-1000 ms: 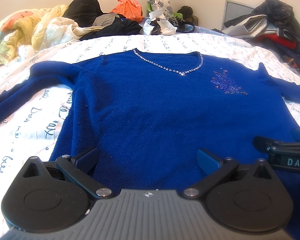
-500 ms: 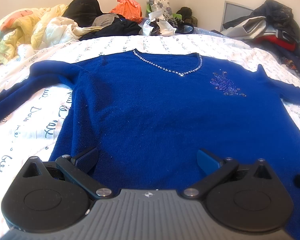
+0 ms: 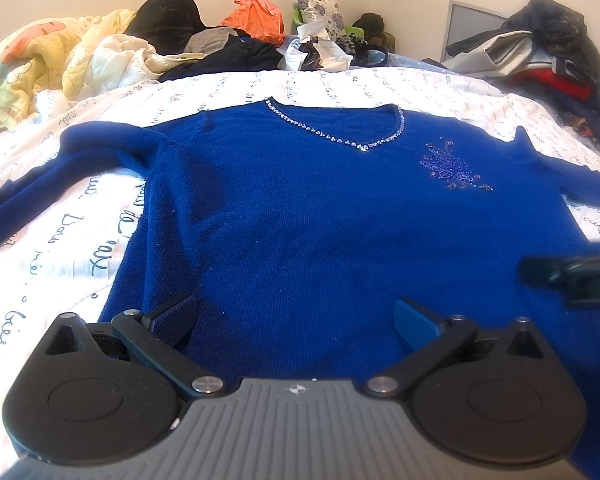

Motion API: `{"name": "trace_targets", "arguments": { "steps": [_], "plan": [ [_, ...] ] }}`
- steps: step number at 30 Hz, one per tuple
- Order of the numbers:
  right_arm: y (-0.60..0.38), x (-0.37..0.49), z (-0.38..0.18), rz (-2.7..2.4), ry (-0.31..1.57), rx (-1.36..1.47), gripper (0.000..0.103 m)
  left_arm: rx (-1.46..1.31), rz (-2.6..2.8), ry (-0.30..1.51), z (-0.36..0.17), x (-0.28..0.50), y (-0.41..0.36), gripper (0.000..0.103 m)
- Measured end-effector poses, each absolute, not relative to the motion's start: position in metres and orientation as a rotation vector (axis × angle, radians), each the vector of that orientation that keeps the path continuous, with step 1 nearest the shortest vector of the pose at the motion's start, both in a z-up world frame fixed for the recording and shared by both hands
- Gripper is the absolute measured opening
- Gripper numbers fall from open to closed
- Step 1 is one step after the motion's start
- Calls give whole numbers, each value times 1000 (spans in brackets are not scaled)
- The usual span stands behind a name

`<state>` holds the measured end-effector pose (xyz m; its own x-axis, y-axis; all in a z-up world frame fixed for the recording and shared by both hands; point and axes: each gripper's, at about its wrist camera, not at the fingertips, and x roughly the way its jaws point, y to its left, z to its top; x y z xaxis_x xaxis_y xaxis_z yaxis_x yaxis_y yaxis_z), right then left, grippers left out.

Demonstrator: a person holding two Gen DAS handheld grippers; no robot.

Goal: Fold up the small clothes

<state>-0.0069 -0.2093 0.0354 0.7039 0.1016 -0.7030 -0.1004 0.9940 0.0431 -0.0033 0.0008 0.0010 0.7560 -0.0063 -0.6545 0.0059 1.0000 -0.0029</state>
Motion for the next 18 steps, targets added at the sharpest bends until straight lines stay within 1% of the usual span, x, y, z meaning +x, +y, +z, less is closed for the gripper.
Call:
{"name": "trace_targets", "arguments": {
  "steps": [1,5,18],
  "plan": [
    [-210,-3,29,109,802,18,103,0,-7,714,1,-3,1,103],
    [-207,-13,18,89,713,-2,103,-1,-6,714,1,-3,1,103],
    [-204,-14,17,78,709,0,103,39,-19,708,0,-5,2,103]
  ]
}}
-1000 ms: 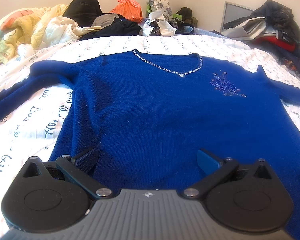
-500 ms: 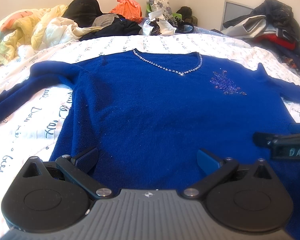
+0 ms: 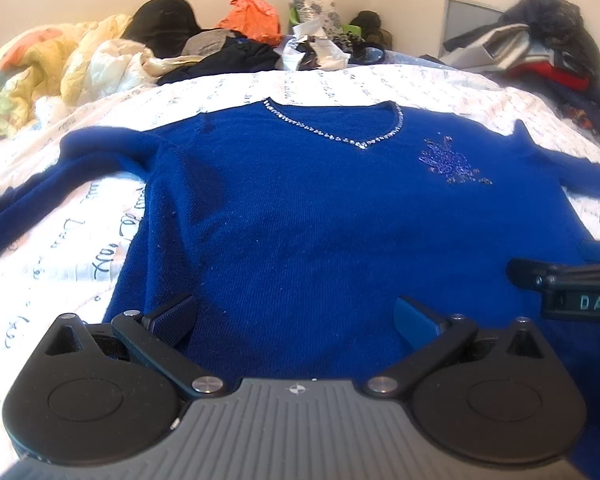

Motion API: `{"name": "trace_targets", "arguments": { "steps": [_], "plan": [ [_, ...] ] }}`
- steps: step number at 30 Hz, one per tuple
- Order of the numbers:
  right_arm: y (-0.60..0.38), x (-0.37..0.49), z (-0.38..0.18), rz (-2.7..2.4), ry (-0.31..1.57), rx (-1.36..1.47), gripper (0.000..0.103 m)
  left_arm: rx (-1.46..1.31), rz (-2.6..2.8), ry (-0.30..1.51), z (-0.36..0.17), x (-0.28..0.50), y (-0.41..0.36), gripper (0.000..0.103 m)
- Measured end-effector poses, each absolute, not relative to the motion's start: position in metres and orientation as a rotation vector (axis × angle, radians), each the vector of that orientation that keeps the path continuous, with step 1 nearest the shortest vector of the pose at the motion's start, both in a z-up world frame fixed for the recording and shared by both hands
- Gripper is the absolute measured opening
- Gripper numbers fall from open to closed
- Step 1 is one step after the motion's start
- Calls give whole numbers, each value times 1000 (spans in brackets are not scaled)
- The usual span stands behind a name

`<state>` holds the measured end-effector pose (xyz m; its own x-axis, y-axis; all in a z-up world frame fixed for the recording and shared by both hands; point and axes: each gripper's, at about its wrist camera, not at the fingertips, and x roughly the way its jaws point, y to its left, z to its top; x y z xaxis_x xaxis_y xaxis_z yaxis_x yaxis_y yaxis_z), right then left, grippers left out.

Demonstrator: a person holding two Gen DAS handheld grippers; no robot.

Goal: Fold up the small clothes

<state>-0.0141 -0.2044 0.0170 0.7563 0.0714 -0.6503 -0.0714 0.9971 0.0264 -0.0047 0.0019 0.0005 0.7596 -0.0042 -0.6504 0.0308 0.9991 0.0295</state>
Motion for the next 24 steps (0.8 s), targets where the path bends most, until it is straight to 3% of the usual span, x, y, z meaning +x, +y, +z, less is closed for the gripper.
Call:
{"name": "trace_targets", "arguments": {
  "steps": [9,20,24],
  "plan": [
    [-204,-14,17,78,709,0,103,66,-29,678,-1,-9,6,103],
    [-204,-14,17,78,709,0,103,320,-4,583,1,-20,2,103],
    [-205,-14,17,79,709,1,103,156,-19,669,3,-13,31,103]
  ]
}}
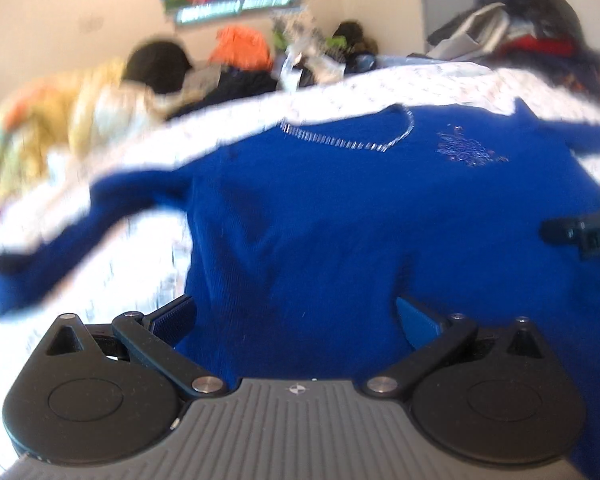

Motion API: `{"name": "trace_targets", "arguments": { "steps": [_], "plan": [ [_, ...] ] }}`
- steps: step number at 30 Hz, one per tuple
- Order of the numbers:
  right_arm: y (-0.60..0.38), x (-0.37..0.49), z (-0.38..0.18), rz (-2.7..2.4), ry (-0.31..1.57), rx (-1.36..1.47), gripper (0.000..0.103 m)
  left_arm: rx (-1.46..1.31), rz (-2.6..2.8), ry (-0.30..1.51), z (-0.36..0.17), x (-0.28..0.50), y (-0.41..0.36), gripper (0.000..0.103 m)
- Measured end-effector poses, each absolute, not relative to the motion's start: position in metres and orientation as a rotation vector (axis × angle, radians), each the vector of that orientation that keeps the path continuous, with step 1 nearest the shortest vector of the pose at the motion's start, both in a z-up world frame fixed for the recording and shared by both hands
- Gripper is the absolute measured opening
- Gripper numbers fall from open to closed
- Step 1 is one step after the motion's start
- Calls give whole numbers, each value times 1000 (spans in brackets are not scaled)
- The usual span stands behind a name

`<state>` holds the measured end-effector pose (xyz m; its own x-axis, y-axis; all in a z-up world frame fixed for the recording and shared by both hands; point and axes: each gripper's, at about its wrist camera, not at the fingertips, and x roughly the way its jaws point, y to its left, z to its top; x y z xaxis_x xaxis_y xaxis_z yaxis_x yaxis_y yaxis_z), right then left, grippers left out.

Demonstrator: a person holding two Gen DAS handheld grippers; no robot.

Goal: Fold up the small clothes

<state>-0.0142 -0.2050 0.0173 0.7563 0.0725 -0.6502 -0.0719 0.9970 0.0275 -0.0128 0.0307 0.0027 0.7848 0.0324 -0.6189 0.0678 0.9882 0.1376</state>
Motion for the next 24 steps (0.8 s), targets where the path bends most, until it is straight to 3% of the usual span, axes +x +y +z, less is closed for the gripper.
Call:
{"name": "trace_targets", "arguments": {
  "steps": [3,9,17,24],
  "plan": [
    [-205,-15,17,80,709,2,103,129,1,738,10,-11,44,103],
    [-205,-15,17,79,708,2,103,240,48,679,9,-25,50,103],
    [-217,-16,23,121,722,48,103,284,-79,533,49,-28,-13,103],
    [-323,-7,66,63,622,209,103,64,-215,691,14,-3,-17,103]
  ]
}}
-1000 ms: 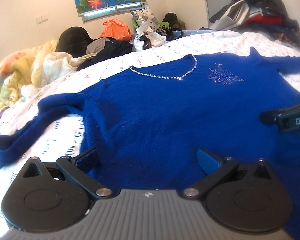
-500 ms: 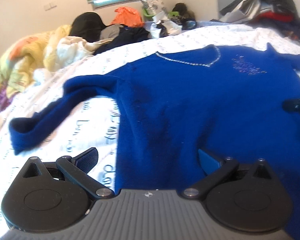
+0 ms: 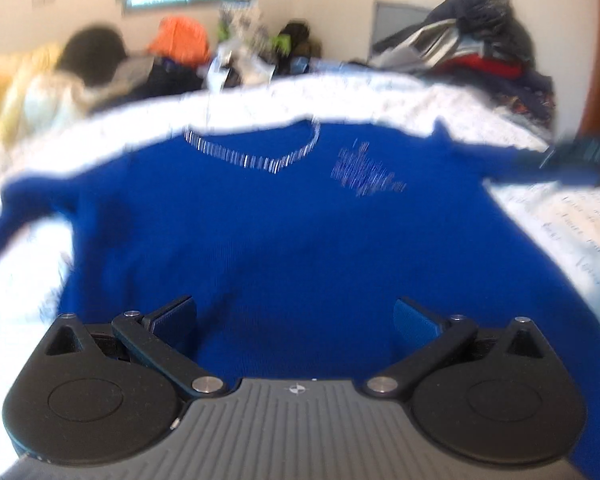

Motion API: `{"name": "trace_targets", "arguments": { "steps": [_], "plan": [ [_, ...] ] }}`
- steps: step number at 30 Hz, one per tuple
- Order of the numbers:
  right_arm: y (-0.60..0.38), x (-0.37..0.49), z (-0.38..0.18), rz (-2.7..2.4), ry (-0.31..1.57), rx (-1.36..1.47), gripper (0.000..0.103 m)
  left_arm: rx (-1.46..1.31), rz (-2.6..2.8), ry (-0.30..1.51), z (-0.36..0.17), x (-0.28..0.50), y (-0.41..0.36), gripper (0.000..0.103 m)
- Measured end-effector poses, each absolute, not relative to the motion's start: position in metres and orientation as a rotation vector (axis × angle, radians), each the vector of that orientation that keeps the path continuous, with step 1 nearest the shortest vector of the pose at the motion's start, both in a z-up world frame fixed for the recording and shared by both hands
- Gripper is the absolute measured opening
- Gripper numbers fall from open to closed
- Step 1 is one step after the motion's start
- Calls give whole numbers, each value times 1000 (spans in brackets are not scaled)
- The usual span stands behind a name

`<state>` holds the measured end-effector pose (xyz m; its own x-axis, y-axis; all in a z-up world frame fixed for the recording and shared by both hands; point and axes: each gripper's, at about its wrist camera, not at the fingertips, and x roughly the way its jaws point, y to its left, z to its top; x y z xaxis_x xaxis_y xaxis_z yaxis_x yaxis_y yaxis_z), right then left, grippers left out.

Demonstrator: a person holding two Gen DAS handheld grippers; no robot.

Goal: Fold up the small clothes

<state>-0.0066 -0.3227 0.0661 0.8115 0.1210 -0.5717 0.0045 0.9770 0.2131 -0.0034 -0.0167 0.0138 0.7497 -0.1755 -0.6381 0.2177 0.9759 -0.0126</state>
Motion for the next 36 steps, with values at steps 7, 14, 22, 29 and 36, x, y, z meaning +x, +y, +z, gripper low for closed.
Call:
{"name": "trace_targets", "arguments": {
  "steps": [7,14,22,29,36],
  "plan": [
    [-536,40,57,-223,616,671,103,85,-203,674,1,-6,-13,103],
    [-651,39,17,-336,485,1073,99,83,-203,668,2,-8,-15,103],
    [-648,52,13,-365,508,962,65,81,-204,668,2,-7,-15,103],
    [-665,47,-2,-413,481,1035,12,78,-205,667,2,-8,-15,103],
    [-607,52,46,-317,380,898,3,65,-209,663,3,-7,-15,103]
  ]
}}
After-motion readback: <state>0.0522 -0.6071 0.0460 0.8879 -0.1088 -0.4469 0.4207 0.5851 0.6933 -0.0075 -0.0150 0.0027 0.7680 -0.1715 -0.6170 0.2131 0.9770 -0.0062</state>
